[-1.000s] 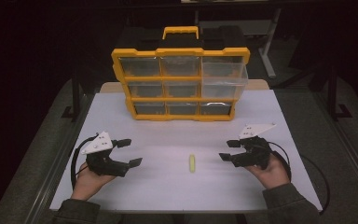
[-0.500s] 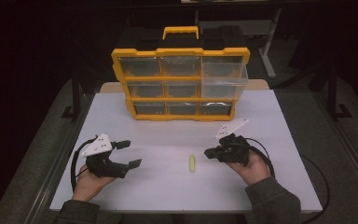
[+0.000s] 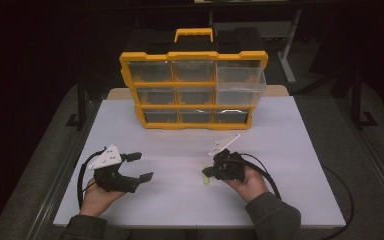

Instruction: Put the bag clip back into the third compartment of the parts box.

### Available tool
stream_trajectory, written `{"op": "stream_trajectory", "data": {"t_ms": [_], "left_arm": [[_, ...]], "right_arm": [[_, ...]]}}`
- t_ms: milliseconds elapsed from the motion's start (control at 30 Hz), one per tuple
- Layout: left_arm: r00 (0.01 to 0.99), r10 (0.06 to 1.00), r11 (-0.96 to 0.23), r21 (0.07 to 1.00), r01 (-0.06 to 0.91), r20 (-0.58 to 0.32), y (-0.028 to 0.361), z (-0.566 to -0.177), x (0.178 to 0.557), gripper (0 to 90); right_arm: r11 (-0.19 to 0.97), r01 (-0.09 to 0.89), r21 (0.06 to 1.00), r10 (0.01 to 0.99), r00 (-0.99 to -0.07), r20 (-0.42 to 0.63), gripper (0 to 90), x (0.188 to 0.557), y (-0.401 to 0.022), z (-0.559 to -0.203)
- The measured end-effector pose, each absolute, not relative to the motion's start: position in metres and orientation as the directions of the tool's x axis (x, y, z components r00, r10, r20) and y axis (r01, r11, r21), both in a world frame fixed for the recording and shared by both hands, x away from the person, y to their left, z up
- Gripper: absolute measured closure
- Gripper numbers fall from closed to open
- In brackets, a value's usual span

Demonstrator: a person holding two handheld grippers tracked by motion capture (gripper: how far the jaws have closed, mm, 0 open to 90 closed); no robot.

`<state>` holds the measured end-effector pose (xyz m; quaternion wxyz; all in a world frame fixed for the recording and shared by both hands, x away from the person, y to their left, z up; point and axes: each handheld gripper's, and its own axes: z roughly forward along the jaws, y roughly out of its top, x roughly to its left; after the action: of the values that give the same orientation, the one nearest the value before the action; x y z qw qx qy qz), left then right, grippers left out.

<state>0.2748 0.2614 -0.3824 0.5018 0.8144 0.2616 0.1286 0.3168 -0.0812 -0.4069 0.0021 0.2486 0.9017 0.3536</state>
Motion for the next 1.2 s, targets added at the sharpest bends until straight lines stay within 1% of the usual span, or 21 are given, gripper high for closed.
{"op": "stream_trajectory", "data": {"t_ms": [200, 333, 633, 800, 833, 1067, 1200], "left_arm": [[0.831, 0.554, -0.361, 0.885, 0.295, -0.052, 0.261, -0.382, 0.275, 20.1], [0.834, 0.549, -0.365, 0.883, 0.297, -0.054, 0.261, -0.383, 0.274, 20.6], [0.835, 0.547, -0.367, 0.882, 0.296, -0.053, 0.260, -0.384, 0.275, 20.9], [0.836, 0.546, -0.362, 0.884, 0.296, -0.056, 0.261, -0.384, 0.274, 20.9], [0.836, 0.545, -0.360, 0.884, 0.296, -0.058, 0.261, -0.384, 0.274, 20.9], [0.837, 0.543, -0.356, 0.886, 0.298, -0.063, 0.261, -0.384, 0.274, 20.9], [0.837, 0.543, -0.355, 0.886, 0.299, -0.065, 0.261, -0.384, 0.275, 20.6]], "right_arm": [[0.642, 0.440, 0.628, 0.437, -0.883, 0.172, 88.7, 0.314, -0.069, -0.421], [0.675, 0.407, 0.615, 0.427, -0.896, 0.125, 88.7, 0.314, -0.062, -0.428], [0.687, 0.408, 0.601, 0.430, -0.895, 0.117, 88.7, 0.313, -0.062, -0.431], [0.705, 0.399, 0.587, 0.421, -0.901, 0.107, 88.7, 0.313, -0.062, -0.433], [0.713, 0.384, 0.587, 0.412, -0.907, 0.093, 88.7, 0.314, -0.063, -0.434], [0.695, 0.423, 0.581, 0.443, -0.889, 0.117, 88.6, 0.312, -0.071, -0.435], [0.697, 0.420, 0.582, 0.446, -0.889, 0.107, 88.6, 0.314, -0.077, -0.435]]}}
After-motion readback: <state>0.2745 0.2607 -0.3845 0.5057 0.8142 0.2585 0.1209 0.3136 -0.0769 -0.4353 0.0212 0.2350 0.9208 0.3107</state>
